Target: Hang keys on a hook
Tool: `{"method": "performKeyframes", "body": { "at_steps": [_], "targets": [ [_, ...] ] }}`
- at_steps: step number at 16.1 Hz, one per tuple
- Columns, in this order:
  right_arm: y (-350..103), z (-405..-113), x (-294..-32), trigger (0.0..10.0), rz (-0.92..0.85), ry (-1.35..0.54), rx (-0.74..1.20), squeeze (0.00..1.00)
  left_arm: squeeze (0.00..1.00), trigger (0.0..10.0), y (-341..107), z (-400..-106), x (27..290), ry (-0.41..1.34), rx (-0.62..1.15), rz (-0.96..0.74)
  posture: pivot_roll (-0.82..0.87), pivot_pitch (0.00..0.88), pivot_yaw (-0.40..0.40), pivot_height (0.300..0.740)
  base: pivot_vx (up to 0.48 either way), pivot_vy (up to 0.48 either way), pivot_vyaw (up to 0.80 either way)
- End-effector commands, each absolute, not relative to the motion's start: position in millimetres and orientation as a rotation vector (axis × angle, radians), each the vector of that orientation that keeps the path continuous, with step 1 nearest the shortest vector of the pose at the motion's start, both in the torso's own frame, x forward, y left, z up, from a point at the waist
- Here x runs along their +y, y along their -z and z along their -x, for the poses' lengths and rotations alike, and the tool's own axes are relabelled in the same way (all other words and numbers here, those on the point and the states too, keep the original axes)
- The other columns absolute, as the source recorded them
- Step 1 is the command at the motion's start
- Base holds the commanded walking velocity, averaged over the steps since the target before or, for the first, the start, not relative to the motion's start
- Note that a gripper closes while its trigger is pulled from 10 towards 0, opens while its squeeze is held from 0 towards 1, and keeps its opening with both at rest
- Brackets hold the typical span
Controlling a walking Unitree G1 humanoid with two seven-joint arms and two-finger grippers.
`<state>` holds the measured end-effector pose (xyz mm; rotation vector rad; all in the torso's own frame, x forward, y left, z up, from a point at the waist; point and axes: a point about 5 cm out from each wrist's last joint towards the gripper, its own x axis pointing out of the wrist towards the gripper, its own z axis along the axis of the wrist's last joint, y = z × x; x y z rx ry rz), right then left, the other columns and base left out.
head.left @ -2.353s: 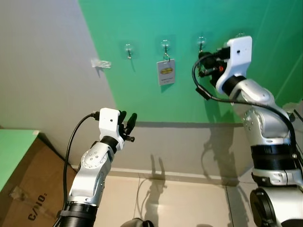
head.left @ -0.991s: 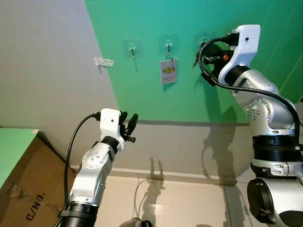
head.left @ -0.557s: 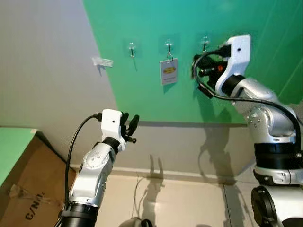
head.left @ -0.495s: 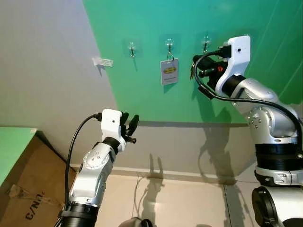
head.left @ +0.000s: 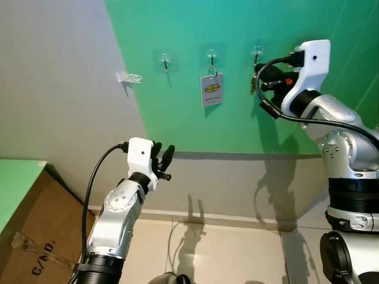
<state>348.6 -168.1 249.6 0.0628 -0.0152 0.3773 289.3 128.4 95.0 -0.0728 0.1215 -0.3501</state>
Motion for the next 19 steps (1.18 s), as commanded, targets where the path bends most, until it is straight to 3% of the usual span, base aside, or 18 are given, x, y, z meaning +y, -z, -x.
{"method": "performKeyframes", "body": {
  "at_steps": [1,19],
  "targets": [
    [-264,-347,-166,0.0,-0.059,-0.392,-0.055,0.00,0.00,10.0,-93,-290,128,0.355,0.138,0.069,-0.24,0.009,0.111,0.740,0.000,0.000,0.00],
    [-272,-354,-160,0.0,-0.045,-0.404,-0.060,0.00,0.00,10.0,-93,-290,127,0.373,0.140,0.059,-0.23,0.000,0.103,0.740,0.000,0.000,0.00]
  ]
}}
